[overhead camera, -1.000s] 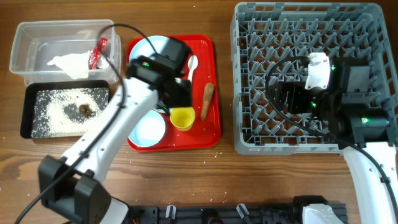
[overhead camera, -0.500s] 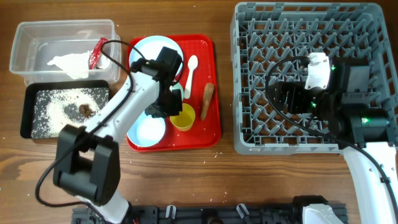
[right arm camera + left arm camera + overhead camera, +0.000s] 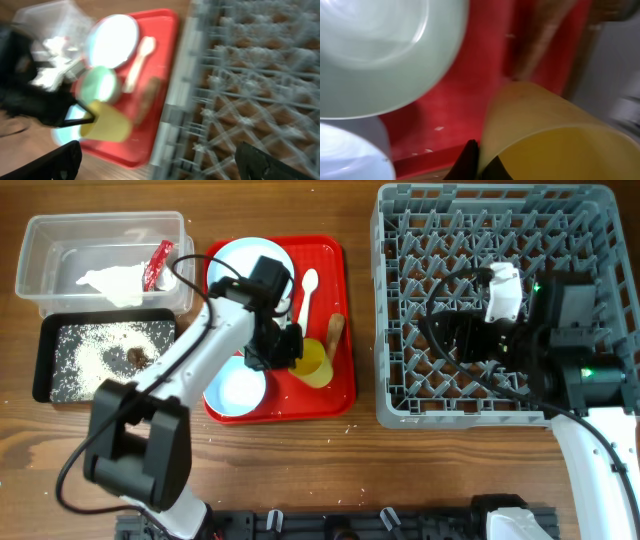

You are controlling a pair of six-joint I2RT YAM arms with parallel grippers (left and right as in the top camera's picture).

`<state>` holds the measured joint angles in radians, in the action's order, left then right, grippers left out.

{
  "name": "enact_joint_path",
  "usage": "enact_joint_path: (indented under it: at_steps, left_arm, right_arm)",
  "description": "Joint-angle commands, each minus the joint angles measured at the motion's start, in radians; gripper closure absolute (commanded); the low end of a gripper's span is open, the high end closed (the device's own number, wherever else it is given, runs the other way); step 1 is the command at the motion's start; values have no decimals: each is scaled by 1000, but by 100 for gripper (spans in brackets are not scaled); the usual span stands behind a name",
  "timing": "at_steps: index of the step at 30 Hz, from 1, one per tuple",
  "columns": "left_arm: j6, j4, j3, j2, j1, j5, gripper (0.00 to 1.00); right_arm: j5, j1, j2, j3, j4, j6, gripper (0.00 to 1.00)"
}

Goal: Sort waste into correct bins and load items into the dishwasher rack
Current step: 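Grasp the yellow cup with the left gripper and lift it right, then hand the yellow cup from the left gripper to the right gripper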

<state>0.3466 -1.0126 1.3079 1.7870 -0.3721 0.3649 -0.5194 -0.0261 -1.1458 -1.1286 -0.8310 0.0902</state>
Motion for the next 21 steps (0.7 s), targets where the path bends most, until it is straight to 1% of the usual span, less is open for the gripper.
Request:
enact_joint_path:
  at_steps: [1,4,6,8,10,14,16,19,21]
  left_arm:
    - [-85,14,54,-108,93,390,96]
    - [-91,28,54,-134,185,588,96]
    - [-113,38,54,-134,237,737,96]
    - [-112,68,54,-134,266,843,96]
    - [-111,119,54,-134,279,988,96]
    - [-107,154,54,-134,276,1116,96]
    - [-107,161,54,-134,276,1150,96]
    - [-107,161,54,-134,276,1172,96]
    - [-104,161,54,-134,276,1173,96]
  right_arm:
    - [-274,0,-50,-8,40,24,0]
    - [-417,0,-103,-8,95,13,0]
    - [-543,0,-135,-8,145,-27,0]
    - [-614,0,-163,-8,195,-37,1]
    - [-662,-3,-193,-8,255,-38,0]
    - [-717,-50,-242,-8,395,-28,1]
    - [-717,-85,-262,-8,456,-5,1]
    - [-717,-153,-285,-8,586,42,1]
    - [-717,-182,-291,-8,640,51,1]
